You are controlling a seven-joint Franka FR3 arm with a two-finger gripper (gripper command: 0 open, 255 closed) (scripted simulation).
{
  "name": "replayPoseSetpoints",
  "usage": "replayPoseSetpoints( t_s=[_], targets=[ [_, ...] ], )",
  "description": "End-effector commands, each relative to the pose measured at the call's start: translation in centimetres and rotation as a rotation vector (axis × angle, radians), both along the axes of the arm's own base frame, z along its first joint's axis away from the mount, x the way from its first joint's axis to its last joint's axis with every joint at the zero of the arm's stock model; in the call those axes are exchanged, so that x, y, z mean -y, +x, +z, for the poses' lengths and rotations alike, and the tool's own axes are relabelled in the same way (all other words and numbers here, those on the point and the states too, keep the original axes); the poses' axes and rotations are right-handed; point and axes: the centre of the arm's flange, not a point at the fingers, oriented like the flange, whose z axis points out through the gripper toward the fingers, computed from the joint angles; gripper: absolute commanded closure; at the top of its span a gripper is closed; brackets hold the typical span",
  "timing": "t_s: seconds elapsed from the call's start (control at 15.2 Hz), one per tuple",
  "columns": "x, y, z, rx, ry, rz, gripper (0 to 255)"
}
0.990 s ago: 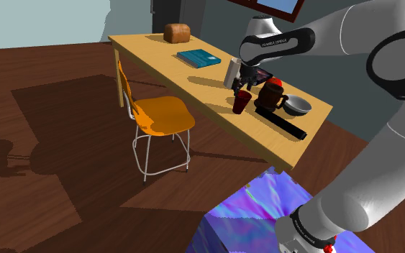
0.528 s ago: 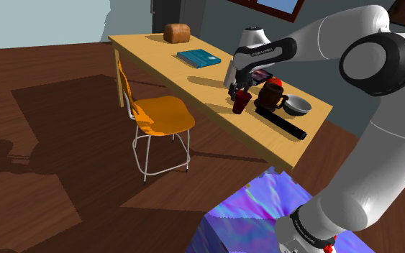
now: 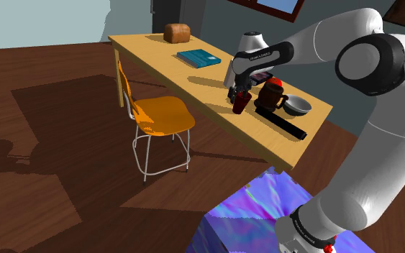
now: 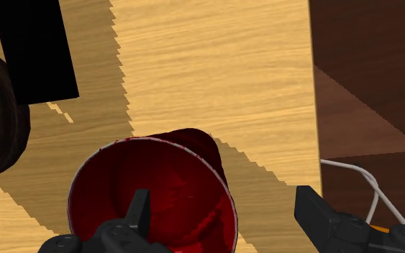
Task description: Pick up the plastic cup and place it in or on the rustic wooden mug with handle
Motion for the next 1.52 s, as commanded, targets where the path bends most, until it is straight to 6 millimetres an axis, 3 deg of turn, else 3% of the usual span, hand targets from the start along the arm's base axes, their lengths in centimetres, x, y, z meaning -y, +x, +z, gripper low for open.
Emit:
replayPoseSetpoints(
  t_s=[0.0,0.13,0.2,0.79,1.45],
  targets=[
    [0.0,0.0,0.0,0.0,0.0,0.0,0],
    [0.0,0.0,0.0,0.0,0.0,0.0,0],
    [0.0,0.0,0.0,0.0,0.0,0.0,255],
    [0.0,0.0,0.0,0.0,0.0,0.0,255],
    [0.0,0.0,5.3,0.0,0.0,0.0,255]
  ],
)
